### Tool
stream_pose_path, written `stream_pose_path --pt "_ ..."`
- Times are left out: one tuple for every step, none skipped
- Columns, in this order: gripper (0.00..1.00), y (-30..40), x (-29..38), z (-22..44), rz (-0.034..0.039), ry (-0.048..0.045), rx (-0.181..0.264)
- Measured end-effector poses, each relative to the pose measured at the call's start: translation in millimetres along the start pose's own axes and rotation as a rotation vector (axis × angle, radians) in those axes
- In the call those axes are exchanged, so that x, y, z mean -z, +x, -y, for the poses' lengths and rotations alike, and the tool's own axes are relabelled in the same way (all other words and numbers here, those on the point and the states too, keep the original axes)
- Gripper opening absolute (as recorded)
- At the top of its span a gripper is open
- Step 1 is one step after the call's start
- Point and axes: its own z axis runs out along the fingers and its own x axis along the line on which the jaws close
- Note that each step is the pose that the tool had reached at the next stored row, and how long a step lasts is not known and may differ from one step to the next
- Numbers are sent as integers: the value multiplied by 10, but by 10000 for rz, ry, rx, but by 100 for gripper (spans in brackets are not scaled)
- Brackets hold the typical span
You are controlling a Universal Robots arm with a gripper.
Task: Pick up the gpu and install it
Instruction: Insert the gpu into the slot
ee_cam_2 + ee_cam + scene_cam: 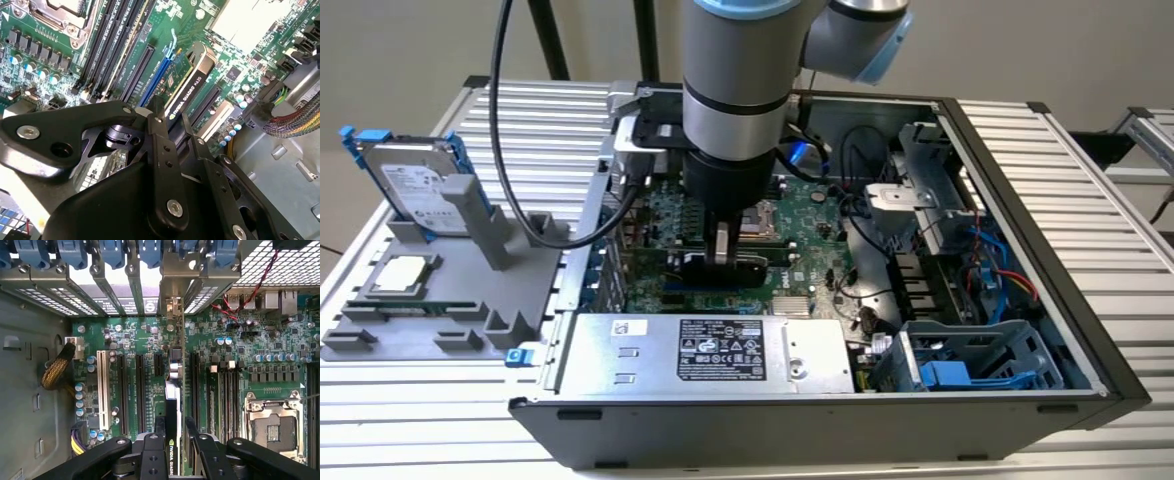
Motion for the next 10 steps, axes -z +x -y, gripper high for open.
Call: stream_pose_path --pt "0 0 -3 -1 -1 -1 0" --pt "0 0 -3 -1 -1 -1 -1" --pt "0 0 -4 -1 -1 0 -1" --pt "0 0 -5 0 1 1 0" --pt "0 0 -6 0 2 2 -1" --pt "0 0 -6 0 2 1 0" --pt "0 0 -6 0 2 2 0" --pt "0 0 -6 0 2 1 0" --pt "0 0 -6 0 2 2 0" --pt "0 0 -6 0 2 2 0"
